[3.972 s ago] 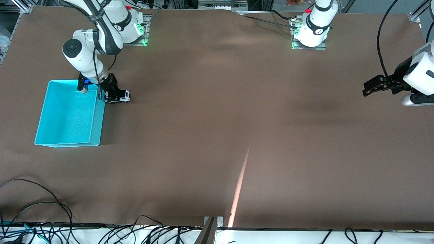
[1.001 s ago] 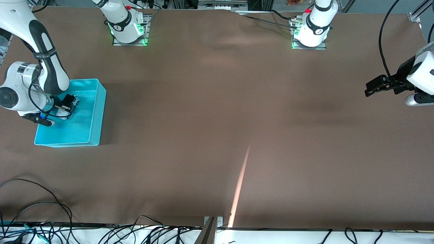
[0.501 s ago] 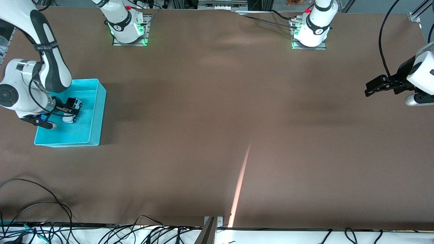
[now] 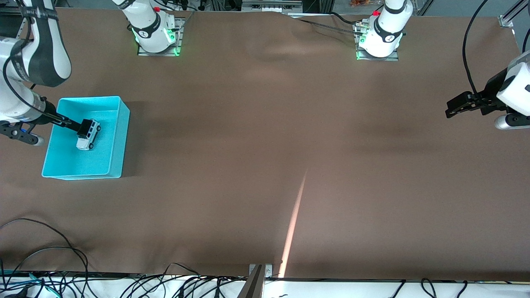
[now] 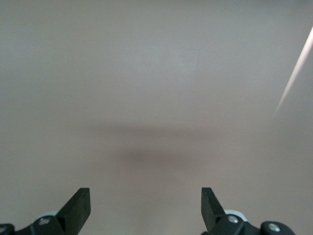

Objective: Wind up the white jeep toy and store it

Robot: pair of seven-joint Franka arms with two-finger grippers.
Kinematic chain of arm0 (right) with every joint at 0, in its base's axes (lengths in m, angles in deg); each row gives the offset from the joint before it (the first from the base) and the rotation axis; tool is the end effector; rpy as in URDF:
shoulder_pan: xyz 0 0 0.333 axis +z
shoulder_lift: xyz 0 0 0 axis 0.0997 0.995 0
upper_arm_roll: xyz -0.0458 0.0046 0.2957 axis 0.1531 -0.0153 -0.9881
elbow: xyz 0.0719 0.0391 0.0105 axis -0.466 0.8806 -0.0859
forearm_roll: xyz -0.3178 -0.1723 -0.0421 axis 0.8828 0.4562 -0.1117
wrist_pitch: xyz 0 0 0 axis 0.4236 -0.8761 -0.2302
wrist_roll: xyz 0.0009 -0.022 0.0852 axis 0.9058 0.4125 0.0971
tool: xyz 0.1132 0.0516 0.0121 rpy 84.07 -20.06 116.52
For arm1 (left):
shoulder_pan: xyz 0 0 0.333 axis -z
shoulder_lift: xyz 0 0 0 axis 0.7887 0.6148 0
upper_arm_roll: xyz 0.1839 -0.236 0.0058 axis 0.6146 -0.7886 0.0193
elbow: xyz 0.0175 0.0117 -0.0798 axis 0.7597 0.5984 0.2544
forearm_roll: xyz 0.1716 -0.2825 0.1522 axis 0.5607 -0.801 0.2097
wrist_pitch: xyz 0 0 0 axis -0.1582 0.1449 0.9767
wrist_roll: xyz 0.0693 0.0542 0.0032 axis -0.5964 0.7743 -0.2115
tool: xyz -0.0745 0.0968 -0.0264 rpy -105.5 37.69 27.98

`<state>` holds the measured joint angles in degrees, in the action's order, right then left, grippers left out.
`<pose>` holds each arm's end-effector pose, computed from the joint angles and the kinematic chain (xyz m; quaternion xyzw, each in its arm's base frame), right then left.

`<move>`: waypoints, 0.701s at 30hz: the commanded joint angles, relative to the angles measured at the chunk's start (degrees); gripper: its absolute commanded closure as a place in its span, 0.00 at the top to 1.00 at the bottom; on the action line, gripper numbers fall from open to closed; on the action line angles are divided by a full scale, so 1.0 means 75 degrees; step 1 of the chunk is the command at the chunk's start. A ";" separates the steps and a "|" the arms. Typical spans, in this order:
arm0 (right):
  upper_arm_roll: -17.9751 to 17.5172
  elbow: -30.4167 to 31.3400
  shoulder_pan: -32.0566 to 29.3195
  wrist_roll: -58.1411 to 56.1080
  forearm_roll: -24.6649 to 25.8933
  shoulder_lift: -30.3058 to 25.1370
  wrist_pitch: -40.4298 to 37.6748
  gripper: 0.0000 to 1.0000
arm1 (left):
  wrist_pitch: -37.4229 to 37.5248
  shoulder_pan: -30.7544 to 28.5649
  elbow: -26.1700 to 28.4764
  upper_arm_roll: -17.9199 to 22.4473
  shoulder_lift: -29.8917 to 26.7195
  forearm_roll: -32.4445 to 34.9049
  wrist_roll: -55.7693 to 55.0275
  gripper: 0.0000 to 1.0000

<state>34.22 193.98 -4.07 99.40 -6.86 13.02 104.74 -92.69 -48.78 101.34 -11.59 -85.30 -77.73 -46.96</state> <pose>0.5157 -0.1061 0.3770 0.9793 -0.1779 -0.0378 0.0894 0.5404 -0.0023 0.5569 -0.9982 -0.0522 0.0297 0.0021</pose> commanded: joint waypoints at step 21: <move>-0.0578 -0.2977 0.0825 0.0221 -0.1684 -0.0568 -0.3501 1.00 | 0.0076 -0.0017 -0.0229 0.0014 0.0106 -0.0074 0.0149 1.00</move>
<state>31.74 178.14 0.85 99.63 -18.48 5.03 82.57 -92.69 -48.78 101.34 -11.59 -85.30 -77.73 -46.96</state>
